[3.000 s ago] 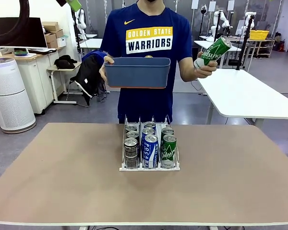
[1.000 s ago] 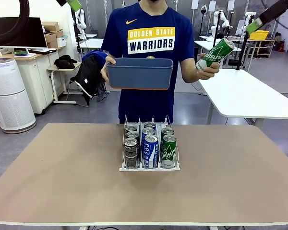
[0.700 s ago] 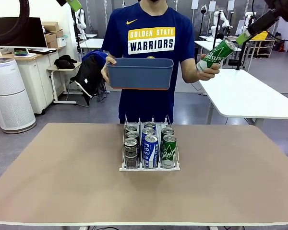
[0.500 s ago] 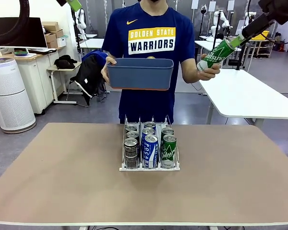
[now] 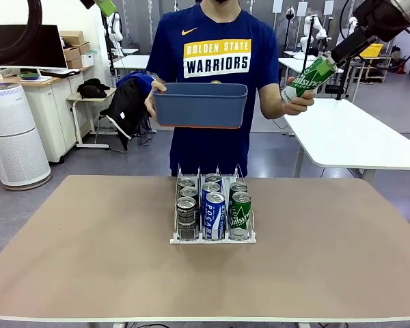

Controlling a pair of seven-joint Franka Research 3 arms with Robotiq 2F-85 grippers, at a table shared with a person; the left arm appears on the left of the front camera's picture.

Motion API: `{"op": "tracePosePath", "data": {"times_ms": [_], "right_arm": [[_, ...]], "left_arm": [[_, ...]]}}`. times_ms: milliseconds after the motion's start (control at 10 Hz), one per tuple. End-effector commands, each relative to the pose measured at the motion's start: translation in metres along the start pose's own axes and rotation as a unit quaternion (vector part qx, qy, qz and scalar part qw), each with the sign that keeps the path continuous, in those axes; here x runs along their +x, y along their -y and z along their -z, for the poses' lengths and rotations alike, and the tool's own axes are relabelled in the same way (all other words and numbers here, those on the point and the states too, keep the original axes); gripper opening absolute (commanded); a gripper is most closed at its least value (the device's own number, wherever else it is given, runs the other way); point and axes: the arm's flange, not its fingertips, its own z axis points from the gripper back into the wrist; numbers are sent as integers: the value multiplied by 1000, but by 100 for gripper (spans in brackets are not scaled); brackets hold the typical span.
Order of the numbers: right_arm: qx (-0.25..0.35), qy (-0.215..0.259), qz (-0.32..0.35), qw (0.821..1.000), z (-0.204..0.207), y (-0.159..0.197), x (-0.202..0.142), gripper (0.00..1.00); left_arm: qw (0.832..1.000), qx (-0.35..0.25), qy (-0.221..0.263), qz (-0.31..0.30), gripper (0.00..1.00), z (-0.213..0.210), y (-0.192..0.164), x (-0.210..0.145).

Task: Fill the beverage cans into the dispenser.
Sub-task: Pick up the Sprite handed by the human.

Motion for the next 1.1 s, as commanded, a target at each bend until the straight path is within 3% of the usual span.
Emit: {"op": "tracePosePath", "data": {"times_ms": [0,100,300,500,1000], "right_arm": [[6,20,5,1000,2,-3,6,100],[0,0,0,1000,0,0,0,100],[1,3,-1,1000,0,-1,2,100],[38,2,-3,999,3,7,7,100],[38,-5,8,999,21,9,9,100]], "left_arm": [[1000,1,0,0,100,-2,0,-2],[1000,1,0,0,100,-2,0,-2],[1000,1,0,0,100,-2,0,-2],[1000,1,0,0,100,-2,0,-2],[1000,1,0,0,100,-2,0,-2]]}}
